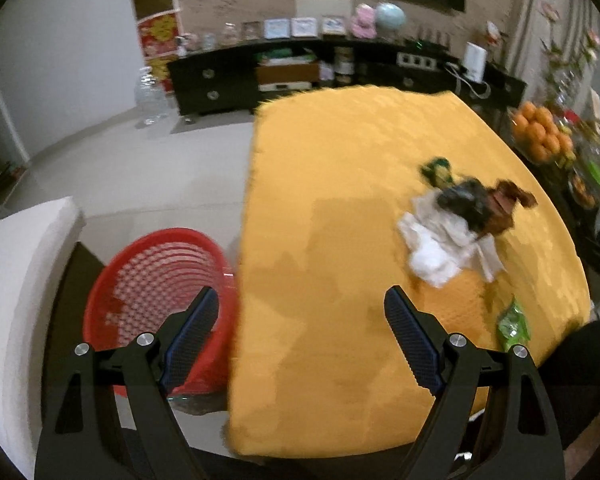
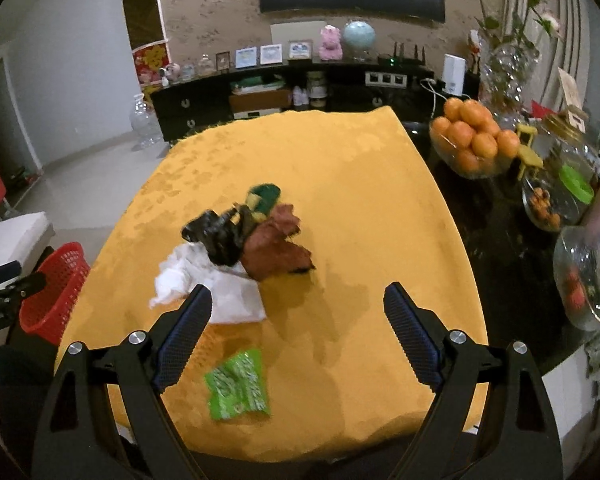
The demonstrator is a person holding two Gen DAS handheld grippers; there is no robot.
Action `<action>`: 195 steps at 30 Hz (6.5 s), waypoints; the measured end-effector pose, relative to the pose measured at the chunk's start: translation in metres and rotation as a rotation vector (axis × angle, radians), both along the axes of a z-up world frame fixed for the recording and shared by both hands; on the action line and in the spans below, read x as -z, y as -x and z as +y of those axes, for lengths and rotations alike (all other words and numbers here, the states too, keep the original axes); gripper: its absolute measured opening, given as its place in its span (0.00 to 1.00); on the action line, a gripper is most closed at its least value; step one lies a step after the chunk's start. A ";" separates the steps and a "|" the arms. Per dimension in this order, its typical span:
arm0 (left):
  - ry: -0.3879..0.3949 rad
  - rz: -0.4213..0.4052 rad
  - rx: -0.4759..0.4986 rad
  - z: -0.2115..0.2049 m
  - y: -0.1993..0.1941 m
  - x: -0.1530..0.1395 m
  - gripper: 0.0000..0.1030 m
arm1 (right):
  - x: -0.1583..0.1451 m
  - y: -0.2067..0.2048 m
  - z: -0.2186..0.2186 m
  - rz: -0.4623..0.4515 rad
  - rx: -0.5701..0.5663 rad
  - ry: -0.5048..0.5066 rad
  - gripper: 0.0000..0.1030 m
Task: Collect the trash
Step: 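Move both tools back over the trash on the yellow table, then grasp the yellow foam net with the left tool while the right tool grasps the green snack packet, then carry the foam net in the left tool while the right tool carries the green packet to the basket, then open the left tool over the basket while the right tool releases the green packet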
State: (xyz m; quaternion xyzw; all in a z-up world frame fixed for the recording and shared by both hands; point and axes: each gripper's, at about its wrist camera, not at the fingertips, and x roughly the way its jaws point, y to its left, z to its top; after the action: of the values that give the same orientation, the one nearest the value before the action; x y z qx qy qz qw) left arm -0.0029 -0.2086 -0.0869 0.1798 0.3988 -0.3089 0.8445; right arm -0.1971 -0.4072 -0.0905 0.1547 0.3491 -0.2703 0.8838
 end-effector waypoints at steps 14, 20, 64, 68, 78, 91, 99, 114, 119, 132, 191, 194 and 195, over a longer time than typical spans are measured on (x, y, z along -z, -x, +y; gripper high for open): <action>-0.093 0.128 0.229 -0.086 0.035 0.056 0.79 | 0.028 0.016 -0.021 0.007 0.038 -0.085 0.82; -0.095 0.164 0.287 -0.115 0.039 0.068 0.79 | 0.033 0.018 -0.027 0.003 0.051 -0.120 0.82; 0.055 0.167 0.147 -0.051 0.014 0.034 0.26 | 0.072 -0.030 0.031 0.178 -0.195 -0.136 0.78; 0.063 0.175 0.116 -0.039 0.008 0.036 0.26 | 0.083 -0.038 0.039 0.228 -0.235 -0.151 0.67; 0.071 0.186 0.070 -0.023 -0.003 0.037 0.26 | 0.088 -0.040 0.042 0.256 -0.230 -0.150 0.46; 0.088 0.127 0.046 -0.013 -0.007 0.016 0.26 | 0.073 -0.037 0.027 0.198 -0.192 -0.153 0.41; 0.107 0.078 0.026 -0.007 -0.010 -0.005 0.26 | 0.040 -0.043 0.013 0.127 -0.169 -0.102 0.41; 0.151 -0.025 -0.055 0.019 -0.021 -0.043 0.26 | -0.021 -0.075 0.027 0.007 -0.227 -0.031 0.41; 0.165 -0.046 -0.105 0.038 -0.029 -0.052 0.26 | -0.039 -0.093 0.040 -0.025 -0.268 -0.015 0.41; 0.173 -0.066 -0.239 0.095 -0.046 -0.059 0.26 | -0.064 -0.144 0.096 -0.070 -0.424 -0.001 0.41; 0.094 0.161 -0.415 0.167 -0.126 0.041 0.31 | 0.000 -0.290 0.233 0.103 -0.764 -0.161 0.54; 0.096 0.166 -0.420 0.168 -0.129 0.042 0.37 | 0.000 -0.290 0.232 0.091 -0.757 -0.168 0.61; 0.101 0.169 -0.424 0.169 -0.129 0.041 0.40 | -0.001 -0.289 0.231 0.088 -0.755 -0.172 0.61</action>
State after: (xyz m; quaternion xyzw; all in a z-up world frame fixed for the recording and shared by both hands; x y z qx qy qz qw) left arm 0.1260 -0.0394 -0.1283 0.0232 0.4809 -0.1582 0.8621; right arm 0.0920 -0.1763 -0.0900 0.0771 0.4406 0.0981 0.8890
